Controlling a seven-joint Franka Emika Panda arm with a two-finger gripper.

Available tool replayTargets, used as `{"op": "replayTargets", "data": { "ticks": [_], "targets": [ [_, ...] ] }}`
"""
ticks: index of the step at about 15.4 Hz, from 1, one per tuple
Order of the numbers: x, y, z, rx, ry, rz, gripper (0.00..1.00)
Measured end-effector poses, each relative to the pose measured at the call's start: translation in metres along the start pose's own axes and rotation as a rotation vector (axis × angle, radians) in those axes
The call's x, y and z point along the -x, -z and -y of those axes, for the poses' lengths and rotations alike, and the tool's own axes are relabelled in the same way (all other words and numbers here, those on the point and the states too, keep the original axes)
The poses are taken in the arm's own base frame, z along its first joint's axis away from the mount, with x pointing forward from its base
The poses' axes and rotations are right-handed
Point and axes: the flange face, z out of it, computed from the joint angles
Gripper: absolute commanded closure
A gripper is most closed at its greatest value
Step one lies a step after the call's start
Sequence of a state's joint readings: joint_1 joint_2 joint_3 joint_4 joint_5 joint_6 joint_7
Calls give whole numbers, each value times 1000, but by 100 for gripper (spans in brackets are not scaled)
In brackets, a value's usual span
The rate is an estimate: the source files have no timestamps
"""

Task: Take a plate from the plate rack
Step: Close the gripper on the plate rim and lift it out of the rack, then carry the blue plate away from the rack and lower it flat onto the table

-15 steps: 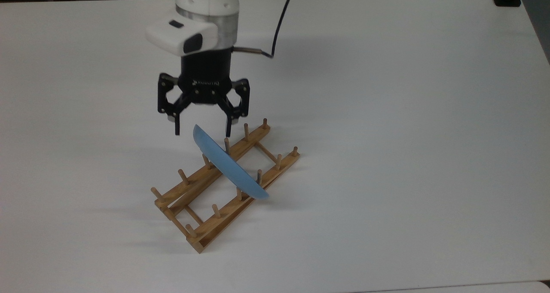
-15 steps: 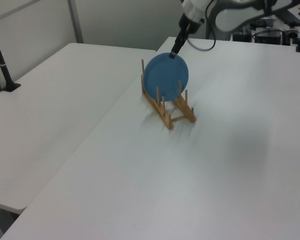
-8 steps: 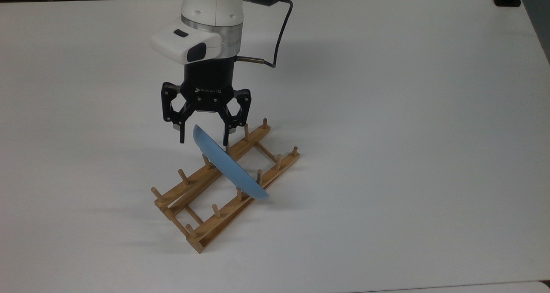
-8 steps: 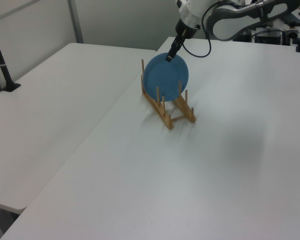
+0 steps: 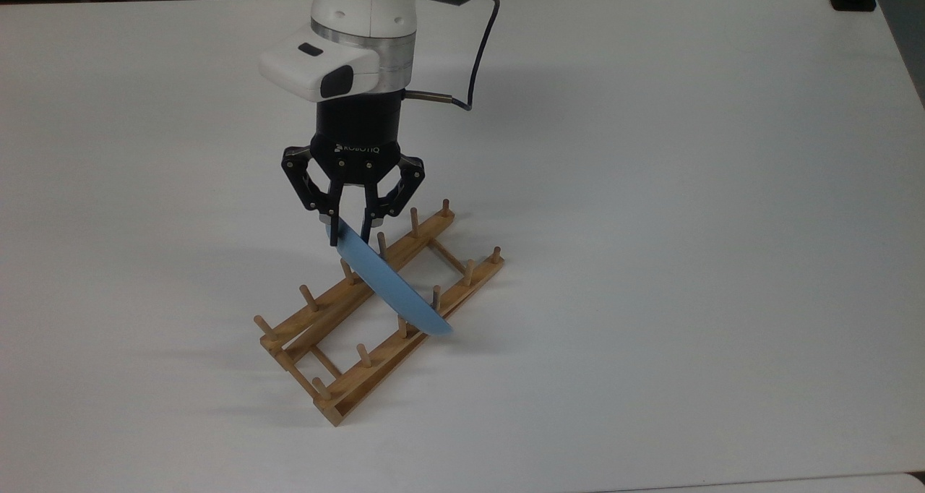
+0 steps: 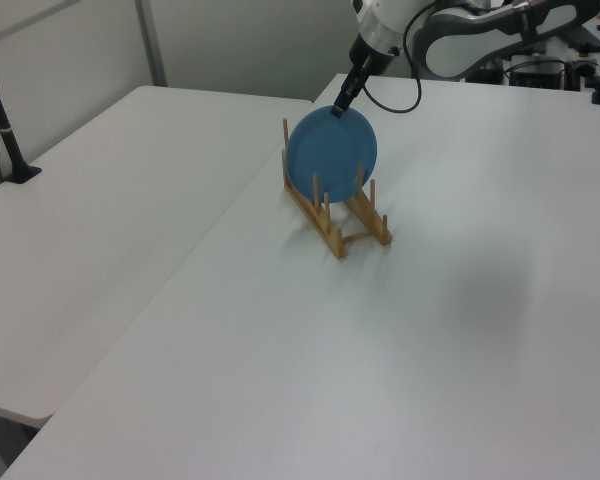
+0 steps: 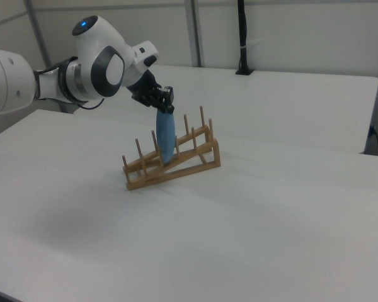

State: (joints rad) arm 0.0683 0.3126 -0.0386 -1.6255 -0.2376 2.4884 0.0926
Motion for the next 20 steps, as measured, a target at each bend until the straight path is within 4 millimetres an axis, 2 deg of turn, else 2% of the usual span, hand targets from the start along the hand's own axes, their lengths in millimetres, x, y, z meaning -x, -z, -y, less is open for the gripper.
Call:
{"op": "replayTargets", "data": {
  "ticks": [9,12,17,20],
  "targets": [
    [-5,12,1,-1,1,-20,99],
    [-12,37,-7,5,-10,-48,99],
    [-2,81,-37,14,-67,78,99],
    [17,91,-71,-54,-89,204,99]
  ]
}}
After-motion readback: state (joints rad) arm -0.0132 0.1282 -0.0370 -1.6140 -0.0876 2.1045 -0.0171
